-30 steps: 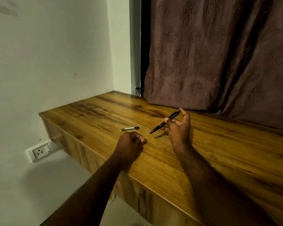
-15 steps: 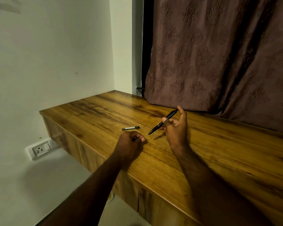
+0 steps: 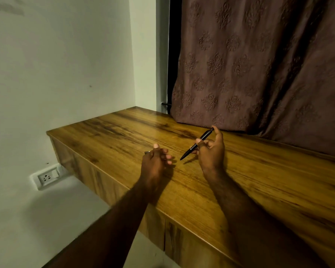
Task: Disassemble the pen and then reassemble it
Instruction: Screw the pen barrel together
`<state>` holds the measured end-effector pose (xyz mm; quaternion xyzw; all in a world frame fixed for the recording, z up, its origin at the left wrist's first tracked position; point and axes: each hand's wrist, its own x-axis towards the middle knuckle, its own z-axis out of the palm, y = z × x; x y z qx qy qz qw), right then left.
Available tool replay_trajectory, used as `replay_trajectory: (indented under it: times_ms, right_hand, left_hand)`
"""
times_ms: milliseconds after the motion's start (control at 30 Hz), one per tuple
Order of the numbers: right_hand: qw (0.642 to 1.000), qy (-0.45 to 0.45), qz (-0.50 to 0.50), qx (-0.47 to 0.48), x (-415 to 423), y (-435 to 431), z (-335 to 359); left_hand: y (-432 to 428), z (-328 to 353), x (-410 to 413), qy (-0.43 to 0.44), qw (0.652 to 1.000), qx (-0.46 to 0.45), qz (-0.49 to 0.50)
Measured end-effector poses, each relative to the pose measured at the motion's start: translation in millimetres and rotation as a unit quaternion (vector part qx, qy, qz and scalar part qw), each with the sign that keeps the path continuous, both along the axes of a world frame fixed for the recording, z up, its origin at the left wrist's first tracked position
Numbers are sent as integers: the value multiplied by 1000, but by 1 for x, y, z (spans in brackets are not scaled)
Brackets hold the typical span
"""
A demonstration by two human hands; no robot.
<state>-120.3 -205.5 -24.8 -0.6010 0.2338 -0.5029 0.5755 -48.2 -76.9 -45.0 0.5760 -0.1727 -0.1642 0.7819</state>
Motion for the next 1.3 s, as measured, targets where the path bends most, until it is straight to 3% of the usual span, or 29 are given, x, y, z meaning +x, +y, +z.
replay_trajectory:
  times_ms: [433, 933, 1100, 1300]
  right_hand:
    - [997, -64, 25, 46, -5, 1, 9]
    - [998, -53, 24, 12, -3, 9, 6]
    - [999, -32, 28, 27, -1, 1, -1]
    - [993, -81, 31, 76, -5, -6, 8]
  left_hand:
    - [2, -5, 7, 12, 1000, -10, 2]
    - [3, -8, 8, -17, 1000, 8, -5]
    - [1, -9, 8, -11, 1000, 9, -4]
    - [0, -7, 8, -6, 1000, 4, -1]
